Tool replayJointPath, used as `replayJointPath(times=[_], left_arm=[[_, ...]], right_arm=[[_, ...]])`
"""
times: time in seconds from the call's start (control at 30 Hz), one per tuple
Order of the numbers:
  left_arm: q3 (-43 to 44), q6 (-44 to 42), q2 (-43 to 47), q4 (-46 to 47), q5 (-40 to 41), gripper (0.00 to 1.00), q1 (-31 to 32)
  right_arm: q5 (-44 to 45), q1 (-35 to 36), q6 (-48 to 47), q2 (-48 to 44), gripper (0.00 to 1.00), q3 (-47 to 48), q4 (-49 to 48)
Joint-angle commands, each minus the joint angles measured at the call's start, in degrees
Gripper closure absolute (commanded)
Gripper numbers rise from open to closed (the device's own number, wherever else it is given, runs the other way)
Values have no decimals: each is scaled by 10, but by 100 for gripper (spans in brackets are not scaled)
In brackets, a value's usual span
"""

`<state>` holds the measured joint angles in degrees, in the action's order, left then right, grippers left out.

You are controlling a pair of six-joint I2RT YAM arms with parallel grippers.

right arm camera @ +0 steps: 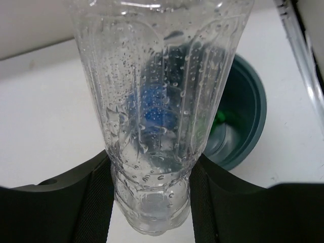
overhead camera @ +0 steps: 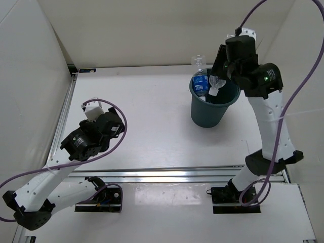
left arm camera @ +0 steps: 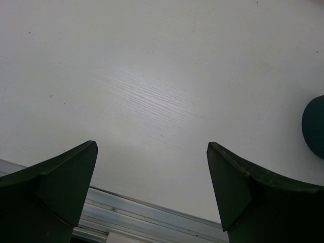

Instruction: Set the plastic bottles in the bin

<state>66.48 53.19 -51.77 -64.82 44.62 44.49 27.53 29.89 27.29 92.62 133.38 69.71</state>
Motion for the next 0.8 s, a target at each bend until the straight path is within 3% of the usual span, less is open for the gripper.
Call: replayJointPath(times=[0.0, 0.07, 0.13, 0.2, 0.23, 0.37, 0.6, 0.77], left_arm=[[3, -16, -7, 19, -5, 0, 2], [8, -16, -13, 19, -10, 0, 2], [8, -16, -13, 19, -10, 0, 2], [8, -16, -13, 24, -10, 0, 2], [8, -16, -13, 24, -10, 0, 2], [14, -21, -13, 24, 1, 0, 2], [14, -21, -13, 19, 43, 0, 2], [19, 19, -18, -12, 113, 0, 2]], right_arm=[[44, -18, -50, 83, 61, 22, -27], [58, -31, -64, 96, 57, 28, -43], [63, -45, -64, 96, 46, 6, -49], [63, -52, -57, 102, 31, -28, -49], [84, -52, -51, 102, 17, -39, -49], [97, -69, -33, 97, 0, -54, -49], [62, -80, -2, 56, 0, -60, -14], [-90, -93, 34, 39, 0, -78, 42]])
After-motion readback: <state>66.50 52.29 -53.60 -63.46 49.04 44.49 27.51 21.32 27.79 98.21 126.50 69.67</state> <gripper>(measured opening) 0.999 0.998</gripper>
